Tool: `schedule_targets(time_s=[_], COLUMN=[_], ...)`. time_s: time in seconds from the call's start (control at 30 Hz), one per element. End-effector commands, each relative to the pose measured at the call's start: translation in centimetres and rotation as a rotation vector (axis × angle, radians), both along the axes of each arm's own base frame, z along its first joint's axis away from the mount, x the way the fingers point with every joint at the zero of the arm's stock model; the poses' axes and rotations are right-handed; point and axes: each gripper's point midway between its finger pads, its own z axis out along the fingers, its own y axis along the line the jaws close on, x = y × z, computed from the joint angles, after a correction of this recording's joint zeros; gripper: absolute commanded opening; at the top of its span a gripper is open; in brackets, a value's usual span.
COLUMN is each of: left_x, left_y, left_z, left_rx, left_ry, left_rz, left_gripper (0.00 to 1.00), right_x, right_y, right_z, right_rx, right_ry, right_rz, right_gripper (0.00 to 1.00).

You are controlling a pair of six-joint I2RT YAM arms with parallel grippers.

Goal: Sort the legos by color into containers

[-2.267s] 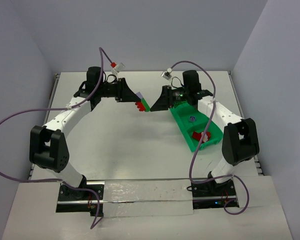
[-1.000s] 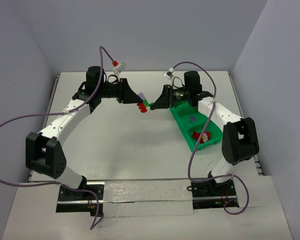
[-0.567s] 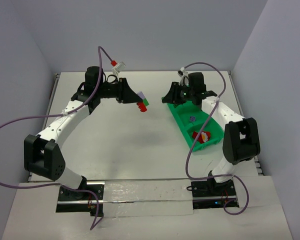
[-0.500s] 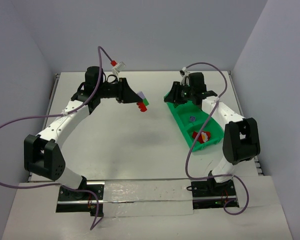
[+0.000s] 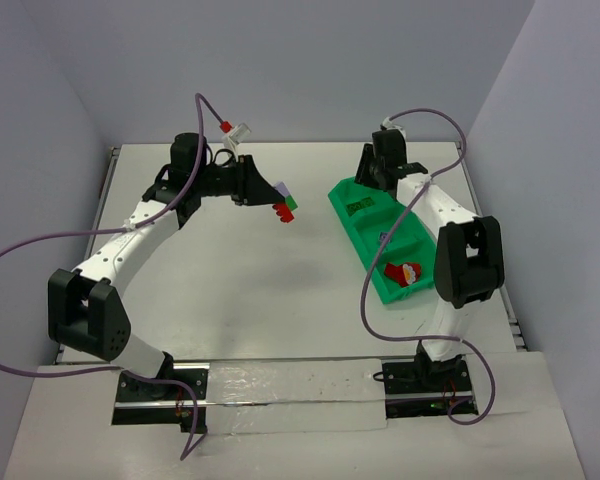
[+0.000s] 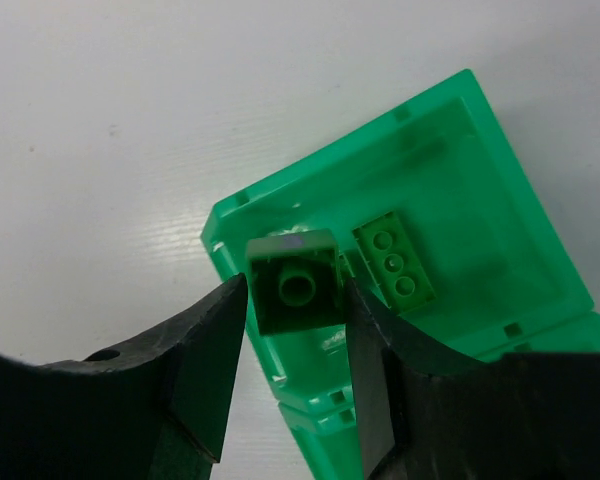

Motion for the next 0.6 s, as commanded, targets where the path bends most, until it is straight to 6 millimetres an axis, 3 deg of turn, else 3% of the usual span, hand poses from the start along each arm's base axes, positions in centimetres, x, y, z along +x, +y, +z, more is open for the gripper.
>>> schedule_targets(time_s=[0.0,0.13,0.27,0.37,0.43,0.57], left_x=[0.4,0.7,0.8,1.0,1.0,1.1], left_y=[-0.5,-0.6,-0.7,-0.8,-0.9,-1.0], left_z=[2.3,2.3,2.4,2.3,2.3,2.2], left_rx=[-0.022,-0.023,-0.025,-0.025,-0.026,-0.028], left_ry=[-0.063,-0.064,-0.063,-0.062,-0.061,-0.059], left_rz=[-0.005,-0.008,-0.015,-0.021,-0.025,-0.035], left_gripper=[0.0,0.0,0.0,0.0,0.0,0.0], right_x=[1.1,0.9,0.0,-2.6,-5.0,-10.3], right_y=[-1.6,-1.6,-0.4,5.1,8.4,12.8], right_z=[1.1,1.7,4.4,8.7,10.5,13.1], right_rx=[-0.058,-0.06,-0.02,0.153,0.258,0.463], right_ry=[-0.023,-0.032,-0.093,-0.236,-0.298,-0.301], right_rz=[-0.069,-0.055,0.026,0.349,0.559,0.895], right_gripper=[0.57,0.63,0.62,0.59,0.58,0.57])
